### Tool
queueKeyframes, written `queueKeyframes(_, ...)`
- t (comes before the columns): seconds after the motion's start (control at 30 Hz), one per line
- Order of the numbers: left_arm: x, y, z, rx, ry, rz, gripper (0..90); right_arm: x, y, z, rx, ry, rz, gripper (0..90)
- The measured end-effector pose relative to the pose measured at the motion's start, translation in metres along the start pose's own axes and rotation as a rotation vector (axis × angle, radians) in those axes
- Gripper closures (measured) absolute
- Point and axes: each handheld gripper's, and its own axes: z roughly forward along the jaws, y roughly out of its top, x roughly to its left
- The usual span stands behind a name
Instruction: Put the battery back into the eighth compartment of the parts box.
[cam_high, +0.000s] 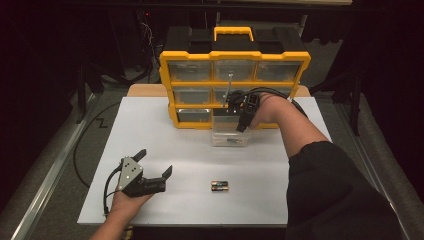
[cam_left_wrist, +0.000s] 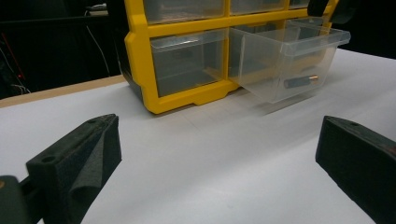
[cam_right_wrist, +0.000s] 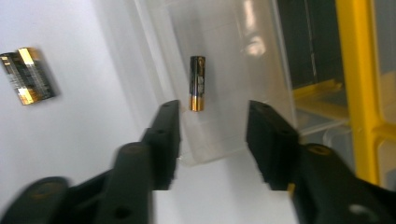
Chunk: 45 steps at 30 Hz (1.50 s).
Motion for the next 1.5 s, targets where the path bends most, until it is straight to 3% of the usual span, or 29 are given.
queueKeyframes(0.13, 0.000, 0.000, 0.000, 0.006, -0.006, 0.010, 1.1, 0.007, -0.004, -0.005, 0.010, -0.007, 0.000, 49.0)
queueKeyframes(0.47, -0.001, 0.000, 0.000, 0.006, -0.006, 0.007, 1.1, 0.033, -0.008, -0.012, 0.008, -0.016, -0.035, 48.9)
queueKeyframes(0.8, -0.002, 0.000, 0.001, 0.009, -0.013, 0.008, 1.0, 0.057, -0.012, -0.009, 0.012, -0.014, -0.045, 48.2)
queueKeyframes(1.5, -0.003, 0.000, 0.001, 0.013, -0.017, 0.011, 1.1, 0.084, -0.019, 0.012, -0.008, -0.007, -0.042, 36.2)
